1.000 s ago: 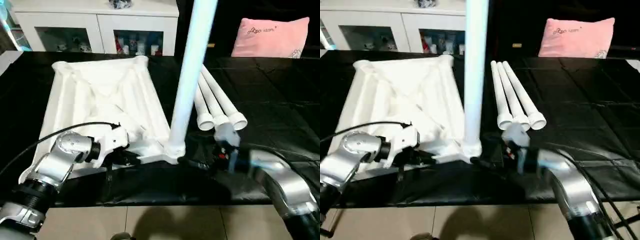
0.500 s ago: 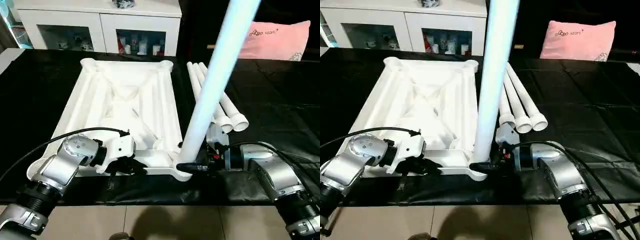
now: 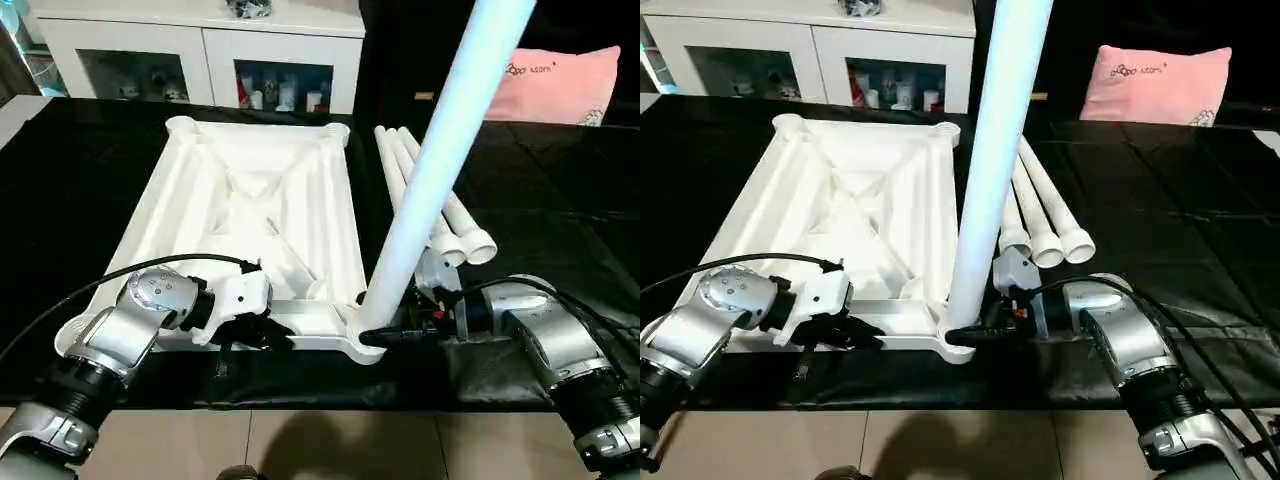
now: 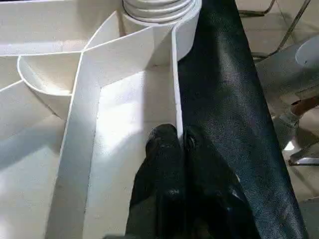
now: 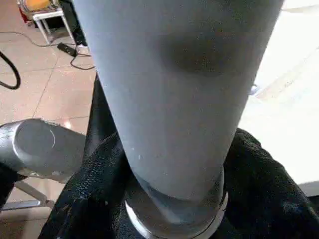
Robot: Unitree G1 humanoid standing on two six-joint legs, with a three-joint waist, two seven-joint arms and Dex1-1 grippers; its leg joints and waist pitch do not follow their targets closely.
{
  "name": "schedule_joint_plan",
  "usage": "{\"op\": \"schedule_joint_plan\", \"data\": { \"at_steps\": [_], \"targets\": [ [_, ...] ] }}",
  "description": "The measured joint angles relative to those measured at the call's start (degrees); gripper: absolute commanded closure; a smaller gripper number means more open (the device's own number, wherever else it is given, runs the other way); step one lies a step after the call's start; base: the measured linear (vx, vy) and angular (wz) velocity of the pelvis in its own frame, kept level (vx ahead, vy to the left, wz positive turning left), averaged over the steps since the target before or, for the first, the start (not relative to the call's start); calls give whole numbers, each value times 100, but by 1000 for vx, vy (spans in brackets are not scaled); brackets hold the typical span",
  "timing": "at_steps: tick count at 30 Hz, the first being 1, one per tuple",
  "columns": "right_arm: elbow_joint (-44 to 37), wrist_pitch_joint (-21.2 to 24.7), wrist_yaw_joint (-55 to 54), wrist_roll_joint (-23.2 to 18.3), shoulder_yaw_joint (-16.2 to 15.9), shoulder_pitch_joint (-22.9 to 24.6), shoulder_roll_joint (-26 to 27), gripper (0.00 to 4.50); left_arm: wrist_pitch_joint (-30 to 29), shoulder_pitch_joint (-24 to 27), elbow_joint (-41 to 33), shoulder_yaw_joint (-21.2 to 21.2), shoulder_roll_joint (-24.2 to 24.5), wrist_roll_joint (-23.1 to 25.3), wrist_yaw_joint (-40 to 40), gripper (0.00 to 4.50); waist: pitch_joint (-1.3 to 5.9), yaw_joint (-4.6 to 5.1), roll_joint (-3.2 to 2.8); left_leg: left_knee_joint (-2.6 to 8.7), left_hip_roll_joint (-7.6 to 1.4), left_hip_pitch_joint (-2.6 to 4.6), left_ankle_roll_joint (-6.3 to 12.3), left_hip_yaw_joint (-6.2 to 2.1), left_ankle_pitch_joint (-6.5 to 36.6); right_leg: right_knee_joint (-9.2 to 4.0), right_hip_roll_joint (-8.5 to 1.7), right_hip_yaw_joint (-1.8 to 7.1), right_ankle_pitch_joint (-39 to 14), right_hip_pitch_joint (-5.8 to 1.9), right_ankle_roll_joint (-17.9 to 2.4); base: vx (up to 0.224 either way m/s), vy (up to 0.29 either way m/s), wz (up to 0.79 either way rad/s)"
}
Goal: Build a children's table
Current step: Rotate leg to tighten
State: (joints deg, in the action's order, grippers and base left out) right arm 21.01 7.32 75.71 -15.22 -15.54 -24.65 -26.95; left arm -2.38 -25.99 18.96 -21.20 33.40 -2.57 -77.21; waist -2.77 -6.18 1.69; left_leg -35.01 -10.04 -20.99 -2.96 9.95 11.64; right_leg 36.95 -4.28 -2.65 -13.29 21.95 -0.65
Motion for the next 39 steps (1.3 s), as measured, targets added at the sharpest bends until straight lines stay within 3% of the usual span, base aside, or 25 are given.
{"op": "schedule_joint_plan", "data": {
  "at_steps": [13, 17, 22, 28, 34, 35, 39],
  "targets": [
    [-182, 122, -355, -16, 133, 312, 155, 205, -200, -9, 107, 80, -76, -9, 79, 450, 13, -12, -10, 1, 0, 24, -2, 2, 1, 5, -1, 2, 0, -17, 0, 0, 0, 0],
    [125, 393, -1968, 187, 487, 219, 929, 206, -1171, 47, 72, 459, -383, -24, 932, 450, 14, 150, 4, 38, 2, 93, -30, 5, -14, 2, -3, 4, -5, -43, 10, -14, -1, -4],
    [634, 628, -3371, 257, 857, -173, 1687, 207, -2213, 127, -347, 721, -813, 1, 1944, 450, 12, 309, 5, 72, 3, 92, -62, -3, -34, 4, 0, -3, 1, -5, 7, -11, -1, -3],
    [1348, 621, -4805, 513, 1095, -785, 2376, 212, -3024, 166, -768, 917, -1286, 171, 2912, 450, 13, 384, 8, 89, -10, 83, -83, -11, -46, 5, 13, -18, 39, 6, -26, 0, 0, 0],
    [1413, 711, -4923, 552, 1130, -927, 2438, 212, -3084, 178, -933, 878, -1257, 227, 3034, 450, 16, 379, 15, 138, -11, 70, -78, -11, -43, -45, 16, -34, 34, 9, -21, 0, 0, 0],
    [1432, 711, -4921, 551, 1144, -934, 2451, 156, -3083, 178, -947, 858, -1226, 227, 3023, 450, 16, 388, 15, 138, -11, 70, -78, -11, -43, -47, 16, -34, 34, 9, -21, 0, 0, 0],
    [1746, 713, -4896, 515, 1249, -965, 2533, 122, -3084, 212, -1077, 772, -1154, 227, 2979, 450, 14, 388, 18, 136, -14, 79, -79, -13, -42, -52, 15, -43, 35, 16, -23, 0, 0, 0]
  ]
}}
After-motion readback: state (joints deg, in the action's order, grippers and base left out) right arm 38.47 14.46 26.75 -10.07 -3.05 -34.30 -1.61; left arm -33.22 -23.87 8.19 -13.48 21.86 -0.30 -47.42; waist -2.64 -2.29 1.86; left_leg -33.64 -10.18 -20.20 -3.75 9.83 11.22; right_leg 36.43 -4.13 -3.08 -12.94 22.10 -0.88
